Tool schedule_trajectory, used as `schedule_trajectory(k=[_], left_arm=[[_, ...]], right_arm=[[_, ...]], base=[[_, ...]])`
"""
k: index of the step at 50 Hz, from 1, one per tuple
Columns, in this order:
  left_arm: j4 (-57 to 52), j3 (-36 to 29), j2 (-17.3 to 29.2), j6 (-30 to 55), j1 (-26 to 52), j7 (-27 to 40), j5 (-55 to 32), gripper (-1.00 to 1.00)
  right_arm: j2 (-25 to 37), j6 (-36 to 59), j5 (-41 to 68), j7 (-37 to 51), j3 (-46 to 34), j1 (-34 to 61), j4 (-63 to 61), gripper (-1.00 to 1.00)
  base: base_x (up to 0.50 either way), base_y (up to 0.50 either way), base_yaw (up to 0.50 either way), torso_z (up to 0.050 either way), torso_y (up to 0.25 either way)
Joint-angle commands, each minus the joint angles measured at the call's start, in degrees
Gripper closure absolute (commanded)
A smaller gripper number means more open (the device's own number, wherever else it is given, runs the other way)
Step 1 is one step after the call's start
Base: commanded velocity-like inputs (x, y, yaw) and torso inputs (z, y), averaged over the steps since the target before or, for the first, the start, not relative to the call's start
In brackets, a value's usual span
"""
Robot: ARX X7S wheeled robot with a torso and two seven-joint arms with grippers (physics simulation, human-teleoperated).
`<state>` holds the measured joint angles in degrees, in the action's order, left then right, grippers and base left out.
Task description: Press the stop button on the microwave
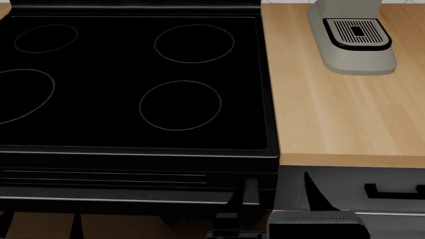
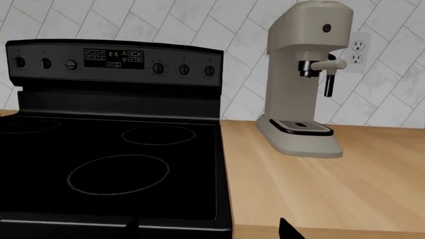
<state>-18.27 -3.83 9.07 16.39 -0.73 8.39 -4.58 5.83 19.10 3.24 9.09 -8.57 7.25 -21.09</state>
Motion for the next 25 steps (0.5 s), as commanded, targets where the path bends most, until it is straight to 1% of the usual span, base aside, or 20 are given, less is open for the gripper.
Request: schedule_trajectory(k=[1,5,10,14,15,16,17,18,19,20,21,22,23,25], left_arm=[[2.31,4.54,4.02,2.07,-2.02,1.42,-0.44,-1.0],[6.84,8.11,5.06,0.17,-4.29,2.3,-1.27,-1.0],[17.76,11.35,5.67,-4.88,-5.87,2.72,-1.98,-1.0],[31.48,13.85,5.88,-11.62,-5.19,2.66,-2.79,-1.0],[33.18,14.12,5.78,-12.65,-4.86,2.09,-3.42,-1.0],[41.62,14.39,5.76,-15.88,-2.85,0.73,-3.99,-1.0],[45.68,14.67,5.73,-18.0,-1.72,0.16,-4.3,-1.0],[54.28,15.37,5.76,-22.1,1.05,-1.53,-5.21,-1.0],[62.87,16.09,6.01,-28.08,4.45,-3.25,-5.7,-1.0],[71.47,17.55,6.02,-32.62,8.32,-9.01,-8.39,-1.0],[80.06,16.67,6.81,-38.59,11.53,-7.51,-6.23,-1.0],[88.66,16.6,7.23,-40.95,12.6,-6.26,-5.13,-1.0],[93.23,17.51,7.2,-39.26,12.16,-6.97,-5.18,-1.0],[93.24,21.59,6.96,-35.6,9.99,-8.06,-5.25,-1.0]], right_arm=[[0.22,6.04,-0.1,1.03,-1.92,6.48,-4.75,-1.0],[0.2,8.66,0.11,1.45,-2.05,9.27,-6.59,-1.0],[0.2,13.23,0.29,1.96,-2.29,13.55,-9.62,-1.0],[0.11,16.99,0.5,2.63,-1.78,18.01,-12.45,-1.0],[0.08,17.47,0.7,2.7,-1.66,18.46,-12.66,-1.0],[0.01,19.04,0.83,2.84,-1.42,20.31,-13.53,-1.0],[-0.11,19.37,1.09,2.93,-1.19,20.97,-13.82,-1.0],[-0.11,20.88,1.24,3.03,-1.05,22.35,-14.48,-1.0],[0.0,21.69,1.15,3.18,-1.06,23.44,-15.16,-1.0],[0.12,22.81,1.11,3.28,-1.17,24.38,-15.65,-1.0],[0.28,22.88,0.88,3.43,-1.41,24.82,-15.58,-1.0],[0.43,22.96,0.78,3.46,-1.62,25.18,-15.54,-1.0],[0.41,23.42,0.85,3.55,-1.58,25.71,-15.53,-1.0],[0.37,25.48,1.17,3.72,-1.21,27.6,-16.99,-1.0]], base=[[0.0,0.0,0.0,0.05,0.059],[0.0,0.0,0.0,0.05,0.059],[0.0,0.0,0.0,0.05,0.061],[0.0,0.0,0.0,0.05,0.06],[0.0,0.0,0.0,0.05,0.061],[0.0,0.0,0.0,0.05,0.059],[0.0,0.0,0.0,0.05,0.061],[0.0,0.0,0.0,0.05,0.059],[0.0,0.0,0.0,0.05,0.059],[0.0,0.0,0.0,0.05,0.061],[0.0,0.0,0.0,0.05,0.059],[0.0,0.0,0.0,0.05,0.059],[0.0,0.0,0.0,0.05,0.062],[0.0,0.0,0.0,0.05,0.061]])
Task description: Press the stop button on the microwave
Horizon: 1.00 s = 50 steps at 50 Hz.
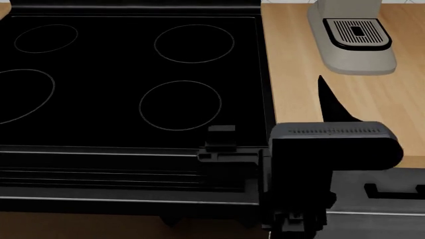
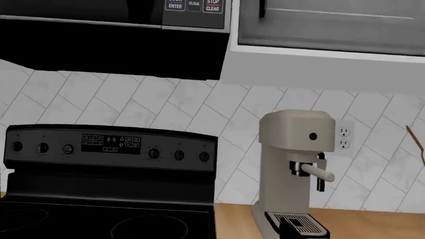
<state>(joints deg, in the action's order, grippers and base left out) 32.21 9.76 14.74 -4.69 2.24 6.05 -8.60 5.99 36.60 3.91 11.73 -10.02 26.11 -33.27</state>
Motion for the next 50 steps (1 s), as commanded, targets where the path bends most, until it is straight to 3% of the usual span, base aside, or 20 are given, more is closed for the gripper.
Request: schedule_trajectory(k=[1,10,25,44,50], left_arm=[[42.77,10.41,1.01,-13.4,6.12,-6.64,-1.03,-1.0],[42.78,18.65,-0.78,-9.0,3.86,-7.13,6.81,-1.0],[42.78,19.45,-2.16,-3.62,1.39,-5.9,8.65,-1.0],[42.78,19.41,-2.4,-2.59,1.48,-5.55,8.59,-1.0],[42.78,19.31,-2.38,-2.54,1.25,-5.81,8.61,-1.0]], right_arm=[[0.22,8.8,0.62,1.13,0.36,9.66,-5.43,-1.0],[-0.2,15.58,1.81,1.66,1.2,16.82,-8.49,-1.0],[-1.48,29.9,3.39,2.96,1.51,38.53,-10.39,-1.0],[-2.54,31.52,5.12,2.07,0.81,58.54,9.09,-1.0],[-3.38,27.63,5.24,2.41,0.46,61.25,18.34,-1.0]], base=[[0.0,0.0,0.0,0.05,0.059],[0.0,0.0,0.0,0.05,0.06],[0.0,0.0,0.0,0.05,0.059],[0.0,0.0,0.0,0.05,0.06],[0.0,0.0,0.0,0.05,0.06]])
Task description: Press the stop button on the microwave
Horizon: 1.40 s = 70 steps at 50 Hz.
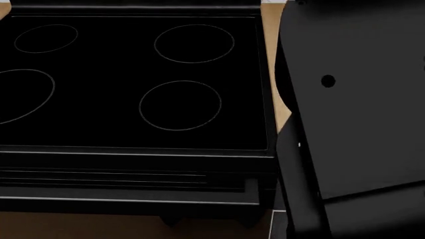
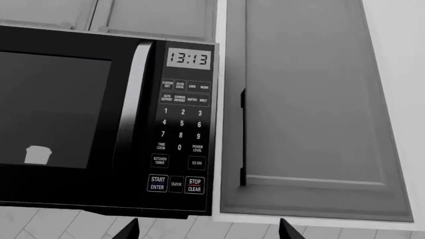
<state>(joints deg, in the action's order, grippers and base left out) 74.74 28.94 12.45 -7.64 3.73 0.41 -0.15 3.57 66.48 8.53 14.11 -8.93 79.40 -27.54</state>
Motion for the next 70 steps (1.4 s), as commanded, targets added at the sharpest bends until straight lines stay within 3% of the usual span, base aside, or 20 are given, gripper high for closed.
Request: schedule_trajectory(k=[1,17,28,36,46,57,70], left_arm=[[0.26,0.13,-0.1,0.46,-0.24,-0.22,0.15,-1.0],[0.26,0.13,-0.1,0.46,-0.24,-0.22,0.15,-1.0],[0.26,0.13,-0.1,0.46,-0.24,-0.22,0.15,-1.0],[0.26,0.13,-0.1,0.46,-0.24,-0.22,0.15,-1.0],[0.26,0.13,-0.1,0.46,-0.24,-0.22,0.15,-1.0],[0.26,0.13,-0.1,0.46,-0.24,-0.22,0.15,-1.0],[0.26,0.13,-0.1,0.46,-0.24,-0.22,0.15,-1.0]], right_arm=[[-0.84,-3.83,0.7,-0.47,-1.44,7.95,14.01,-1.0],[-1.95,-10.91,2.37,1.61,-2.0,17.08,26.83,-1.0],[-2.95,-15.43,4.46,3.71,-4.16,26.52,36.87,-1.0],[-2.9,-24.37,8.91,5.96,-6.45,30.42,49.16,-1.0],[-2.99,-27.34,11.95,8.03,-9.41,30.02,51.65,-1.0],[-3.01,-31.19,16.29,10.44,-12.92,36.02,56.06,-1.0],[-2.67,-33.07,21.17,12.04,-17.25,36.82,56.44,-1.0]], base=[[0.16,0.0,0.0,0.05,0.061],[0.5,-0.07,0.0,0.05,0.06],[0.02,0.0,0.0,0.05,0.059],[0.14,-0.03,0.0,0.05,0.06],[0.47,-0.14,0.0,0.05,0.059],[0.0,0.0,0.0,0.05,0.059],[0.08,-0.01,0.0,0.05,0.059]])
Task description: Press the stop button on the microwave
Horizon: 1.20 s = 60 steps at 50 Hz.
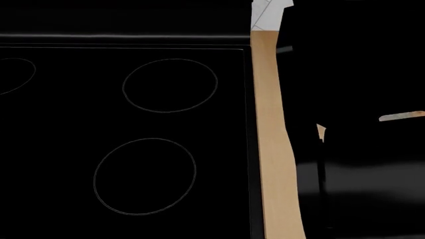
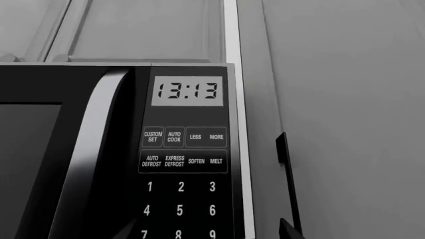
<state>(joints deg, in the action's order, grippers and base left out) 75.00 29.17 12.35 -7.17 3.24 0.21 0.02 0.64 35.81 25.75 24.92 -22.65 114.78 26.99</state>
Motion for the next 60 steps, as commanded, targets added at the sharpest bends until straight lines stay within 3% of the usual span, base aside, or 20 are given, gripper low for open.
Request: schedule_trajectory(k=[1,38,60], left_arm=[[-0.01,-0.1,0.0,-0.02,0.24,-0.02,-0.02,-1.0],[-0.01,-0.1,0.0,-0.02,0.24,-0.02,-0.02,-1.0],[-0.01,-0.1,0.0,-0.02,0.24,-0.02,-0.02,-1.0]], right_arm=[[0.41,-2.42,3.93,1.47,-4.03,1.27,1.5,-1.0],[2.07,-5.22,5.76,4.52,-8.78,0.38,2.03,-1.0],[2.08,-5.51,7.94,3.89,-9.54,4.56,2.82,-1.0]], base=[[0.5,-0.04,0.0,0.05,0.061],[0.16,0.03,0.0,0.05,0.06],[0.09,0.0,0.0,0.05,0.06]])
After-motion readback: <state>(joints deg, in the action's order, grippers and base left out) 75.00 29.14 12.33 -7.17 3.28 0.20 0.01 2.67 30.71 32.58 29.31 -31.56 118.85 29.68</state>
